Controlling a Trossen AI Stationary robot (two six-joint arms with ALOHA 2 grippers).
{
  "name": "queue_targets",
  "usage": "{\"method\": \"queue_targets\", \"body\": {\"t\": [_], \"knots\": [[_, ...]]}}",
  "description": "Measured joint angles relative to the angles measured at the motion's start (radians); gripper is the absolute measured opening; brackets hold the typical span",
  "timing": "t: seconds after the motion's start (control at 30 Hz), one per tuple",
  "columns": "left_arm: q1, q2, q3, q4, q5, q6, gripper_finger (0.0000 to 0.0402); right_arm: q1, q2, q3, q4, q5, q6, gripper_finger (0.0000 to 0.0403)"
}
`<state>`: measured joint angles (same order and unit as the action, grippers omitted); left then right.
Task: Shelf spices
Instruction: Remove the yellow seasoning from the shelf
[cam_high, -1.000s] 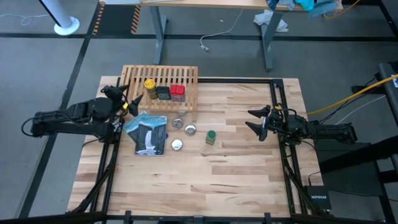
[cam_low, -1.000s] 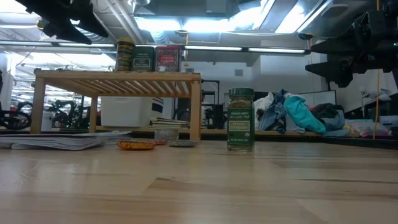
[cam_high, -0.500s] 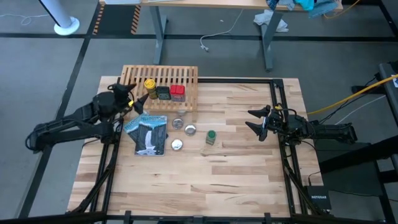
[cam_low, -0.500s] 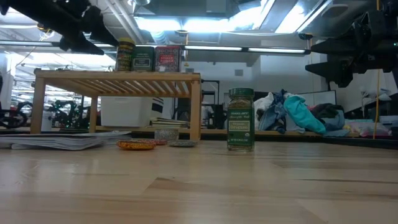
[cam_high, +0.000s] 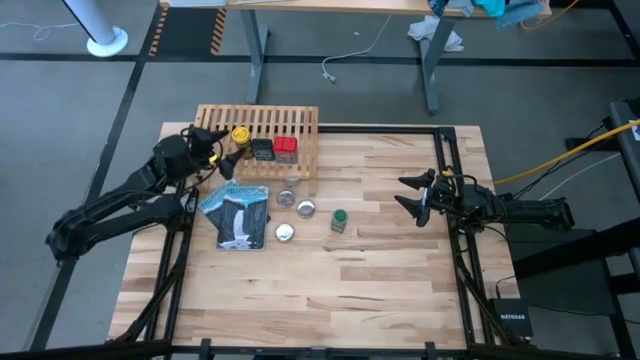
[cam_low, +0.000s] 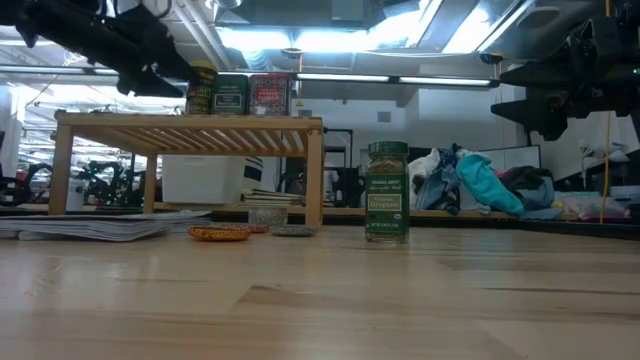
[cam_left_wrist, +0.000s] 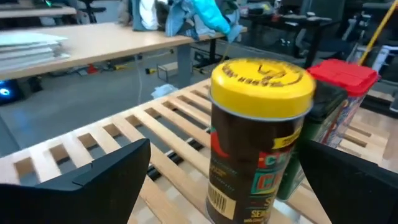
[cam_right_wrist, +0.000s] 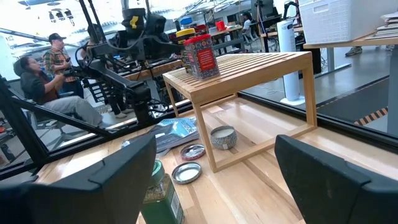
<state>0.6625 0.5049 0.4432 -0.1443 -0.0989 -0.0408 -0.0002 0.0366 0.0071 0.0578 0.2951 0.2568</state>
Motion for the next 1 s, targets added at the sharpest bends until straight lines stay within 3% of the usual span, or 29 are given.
{"method": "queue_targets", "body": {"t": [0.33,0.63,1.0], "knots": [[0.122,0.147,0.000,0.137,0.214,0.039,0.0400,0.000,0.000,0.000,0.000,0.000,0.000,0.0335],[0.145,0.168,0.000,0.135,0.242,0.043,0.0396,0.000,0.000,0.000,0.000,0.000,0.000,0.0335],[0.145,0.142,0.000,0.094,0.244,0.027,0.0299,0.000,0.000,0.000,0.000,0.000,0.000,0.0335]]}}
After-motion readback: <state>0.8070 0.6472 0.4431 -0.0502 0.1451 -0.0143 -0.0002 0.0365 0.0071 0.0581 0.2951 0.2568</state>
